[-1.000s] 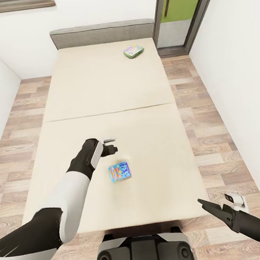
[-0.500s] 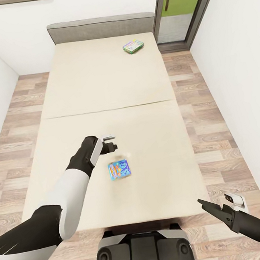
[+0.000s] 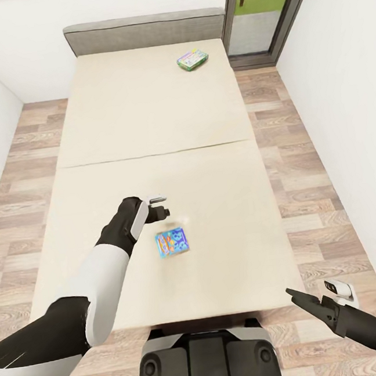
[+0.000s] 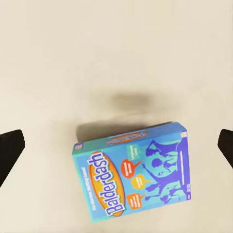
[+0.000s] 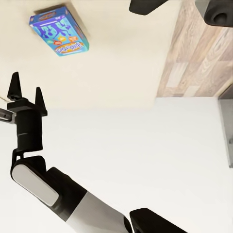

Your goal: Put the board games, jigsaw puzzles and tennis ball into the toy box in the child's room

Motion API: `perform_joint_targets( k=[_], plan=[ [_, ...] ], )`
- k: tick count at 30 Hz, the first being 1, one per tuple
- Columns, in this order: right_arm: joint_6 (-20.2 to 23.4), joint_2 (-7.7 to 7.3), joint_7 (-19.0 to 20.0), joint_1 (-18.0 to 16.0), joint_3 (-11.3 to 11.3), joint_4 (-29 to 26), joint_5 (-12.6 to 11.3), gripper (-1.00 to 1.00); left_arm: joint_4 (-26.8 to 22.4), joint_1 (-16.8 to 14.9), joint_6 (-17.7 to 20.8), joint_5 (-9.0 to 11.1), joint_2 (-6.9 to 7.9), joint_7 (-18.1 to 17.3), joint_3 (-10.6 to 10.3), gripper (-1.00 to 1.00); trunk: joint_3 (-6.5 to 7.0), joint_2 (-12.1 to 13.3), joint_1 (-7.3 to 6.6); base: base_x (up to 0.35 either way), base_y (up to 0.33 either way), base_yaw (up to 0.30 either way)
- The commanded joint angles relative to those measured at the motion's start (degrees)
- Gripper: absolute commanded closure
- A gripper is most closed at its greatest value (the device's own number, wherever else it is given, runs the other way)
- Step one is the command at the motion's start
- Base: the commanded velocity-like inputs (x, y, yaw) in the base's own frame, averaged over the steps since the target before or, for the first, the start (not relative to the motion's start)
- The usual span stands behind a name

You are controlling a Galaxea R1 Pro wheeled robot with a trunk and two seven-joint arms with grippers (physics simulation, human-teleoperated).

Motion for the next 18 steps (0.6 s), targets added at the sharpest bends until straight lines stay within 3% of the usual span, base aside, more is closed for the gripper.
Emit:
perform_joint_targets(
  k=[1,18],
  plan=[
    [0.6,-0.01,0.2,0.0,0.0,0.0,0.0,-1.0,-0.1,0.0,0.2,0.6,-0.04,0.5,0.1,-1.0,-0.16,-0.1,0.03,0.0,0.0,0.0],
    [0.5,0.02,0.1,0.0,0.0,0.0,0.1,-1.0,-0.4,-1.1,0.6,0.7,-0.04,0.6,-0.1,-1.0,-1.76,-0.1,0.03,0.0,0.0,0.0]
  ],
)
